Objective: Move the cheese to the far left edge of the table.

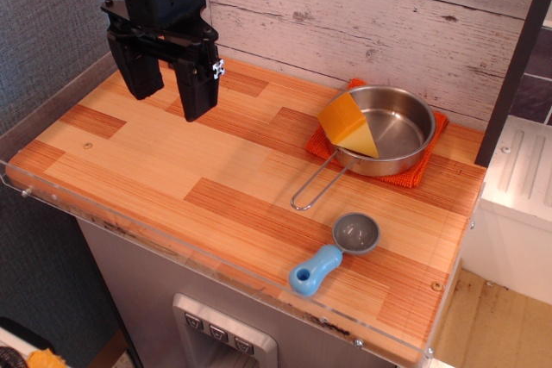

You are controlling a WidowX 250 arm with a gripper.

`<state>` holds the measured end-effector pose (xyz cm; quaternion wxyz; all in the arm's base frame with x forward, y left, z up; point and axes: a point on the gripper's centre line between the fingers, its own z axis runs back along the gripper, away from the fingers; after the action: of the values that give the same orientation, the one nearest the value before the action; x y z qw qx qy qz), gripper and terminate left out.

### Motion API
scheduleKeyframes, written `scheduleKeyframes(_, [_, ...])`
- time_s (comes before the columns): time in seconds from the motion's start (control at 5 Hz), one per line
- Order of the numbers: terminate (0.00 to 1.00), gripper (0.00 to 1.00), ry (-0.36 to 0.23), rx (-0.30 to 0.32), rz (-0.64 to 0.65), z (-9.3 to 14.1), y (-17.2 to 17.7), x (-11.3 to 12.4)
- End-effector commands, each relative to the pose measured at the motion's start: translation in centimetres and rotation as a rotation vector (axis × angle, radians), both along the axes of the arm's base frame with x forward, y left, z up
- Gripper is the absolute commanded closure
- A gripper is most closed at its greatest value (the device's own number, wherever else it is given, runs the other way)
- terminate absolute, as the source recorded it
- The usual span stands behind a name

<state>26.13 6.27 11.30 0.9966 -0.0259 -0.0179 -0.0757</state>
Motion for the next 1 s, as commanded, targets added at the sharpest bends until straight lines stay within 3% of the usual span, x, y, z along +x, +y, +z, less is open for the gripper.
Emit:
scheduleKeyframes(0.0, [0.0, 0.0, 0.0, 0.0, 0.0, 0.0, 0.0, 0.0])
scheduleKeyframes(0.6, [0.0, 0.0, -0.112, -0.088, -0.328, 1.3, -7.9, 6.0])
scheduleKeyframes(0.8, [0.0, 0.0, -0.118, -0.079, -0.457, 0.5, -9.7, 8.2])
